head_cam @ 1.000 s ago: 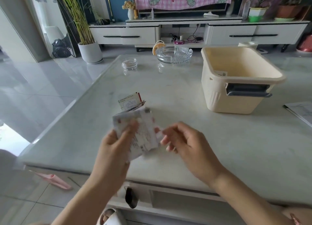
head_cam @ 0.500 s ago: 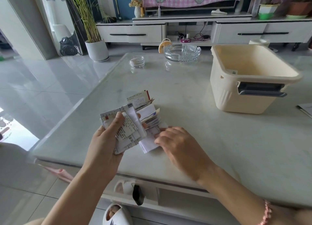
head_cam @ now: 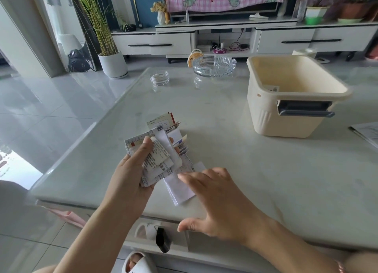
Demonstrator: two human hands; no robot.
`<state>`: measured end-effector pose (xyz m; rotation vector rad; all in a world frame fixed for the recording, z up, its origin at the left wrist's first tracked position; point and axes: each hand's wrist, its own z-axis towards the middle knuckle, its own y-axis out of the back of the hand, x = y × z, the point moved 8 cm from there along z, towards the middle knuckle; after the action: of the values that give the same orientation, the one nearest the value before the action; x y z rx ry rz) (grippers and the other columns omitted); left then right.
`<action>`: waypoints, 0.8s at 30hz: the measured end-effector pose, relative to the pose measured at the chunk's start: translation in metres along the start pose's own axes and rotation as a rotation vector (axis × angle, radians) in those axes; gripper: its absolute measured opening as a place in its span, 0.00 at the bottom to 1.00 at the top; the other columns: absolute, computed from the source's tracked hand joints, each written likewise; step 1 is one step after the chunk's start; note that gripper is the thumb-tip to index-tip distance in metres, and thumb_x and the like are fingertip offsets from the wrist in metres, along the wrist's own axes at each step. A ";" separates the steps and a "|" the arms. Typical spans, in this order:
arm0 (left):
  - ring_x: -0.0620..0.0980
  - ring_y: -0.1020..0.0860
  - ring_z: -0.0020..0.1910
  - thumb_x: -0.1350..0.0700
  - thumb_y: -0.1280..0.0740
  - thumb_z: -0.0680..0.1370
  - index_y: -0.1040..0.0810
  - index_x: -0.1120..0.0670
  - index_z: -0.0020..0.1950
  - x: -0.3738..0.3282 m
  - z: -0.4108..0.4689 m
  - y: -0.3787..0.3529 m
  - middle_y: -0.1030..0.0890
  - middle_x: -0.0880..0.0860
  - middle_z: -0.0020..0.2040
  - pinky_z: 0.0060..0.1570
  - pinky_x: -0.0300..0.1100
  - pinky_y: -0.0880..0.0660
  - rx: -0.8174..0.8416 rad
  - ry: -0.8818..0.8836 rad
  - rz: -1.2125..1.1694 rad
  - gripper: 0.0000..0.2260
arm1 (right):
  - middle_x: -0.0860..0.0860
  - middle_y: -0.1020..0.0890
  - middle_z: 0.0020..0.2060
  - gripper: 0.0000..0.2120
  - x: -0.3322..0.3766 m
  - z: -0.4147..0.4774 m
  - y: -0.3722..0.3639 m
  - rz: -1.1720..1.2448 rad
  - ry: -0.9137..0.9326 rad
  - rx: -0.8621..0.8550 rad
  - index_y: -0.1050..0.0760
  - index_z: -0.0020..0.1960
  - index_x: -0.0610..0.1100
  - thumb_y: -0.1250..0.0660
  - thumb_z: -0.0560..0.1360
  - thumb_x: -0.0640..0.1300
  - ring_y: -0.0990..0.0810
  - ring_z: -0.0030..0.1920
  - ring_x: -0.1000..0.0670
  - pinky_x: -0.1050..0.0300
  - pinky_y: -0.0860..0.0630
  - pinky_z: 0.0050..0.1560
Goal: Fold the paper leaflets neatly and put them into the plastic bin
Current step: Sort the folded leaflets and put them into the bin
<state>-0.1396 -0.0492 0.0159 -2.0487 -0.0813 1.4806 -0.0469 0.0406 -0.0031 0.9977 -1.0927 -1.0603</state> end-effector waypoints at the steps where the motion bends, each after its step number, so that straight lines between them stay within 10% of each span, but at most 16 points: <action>1: 0.48 0.16 0.40 0.54 0.39 0.77 0.21 0.58 0.52 0.000 -0.001 -0.003 0.15 0.54 0.43 0.36 0.38 0.20 0.011 0.011 -0.016 0.11 | 0.54 0.21 0.51 0.37 0.001 -0.003 0.001 -0.015 -0.015 -0.036 0.31 0.64 0.45 0.45 0.66 0.71 0.23 0.49 0.51 0.56 0.37 0.56; 11: 0.49 0.16 0.38 0.55 0.39 0.78 0.21 0.57 0.49 0.004 -0.002 -0.009 0.15 0.55 0.42 0.32 0.39 0.21 0.020 0.037 -0.011 0.09 | 0.51 0.22 0.51 0.11 -0.006 0.005 0.014 0.111 -0.025 -0.159 0.22 0.47 0.48 0.41 0.73 0.49 0.24 0.53 0.50 0.62 0.37 0.56; 15: 0.52 0.17 0.45 0.52 0.36 0.73 0.20 0.57 0.53 0.011 -0.001 -0.009 0.17 0.58 0.50 0.42 0.42 0.19 0.052 0.064 0.023 0.13 | 0.51 0.33 0.68 0.26 -0.022 0.019 0.008 0.205 -0.113 0.045 0.38 0.70 0.47 0.38 0.76 0.54 0.40 0.71 0.50 0.54 0.51 0.73; 24: 0.45 0.18 0.38 0.52 0.32 0.70 0.30 0.53 0.63 0.001 -0.009 -0.012 0.18 0.53 0.46 0.35 0.38 0.21 -0.092 -0.202 0.240 0.22 | 0.55 0.31 0.43 0.08 -0.036 0.016 0.024 0.227 -0.196 0.001 0.28 0.49 0.49 0.36 0.76 0.52 0.33 0.46 0.53 0.60 0.40 0.47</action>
<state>-0.1284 -0.0431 0.0230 -2.0308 0.0183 1.8608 -0.0637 0.0785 0.0162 0.7604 -1.3322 -0.9856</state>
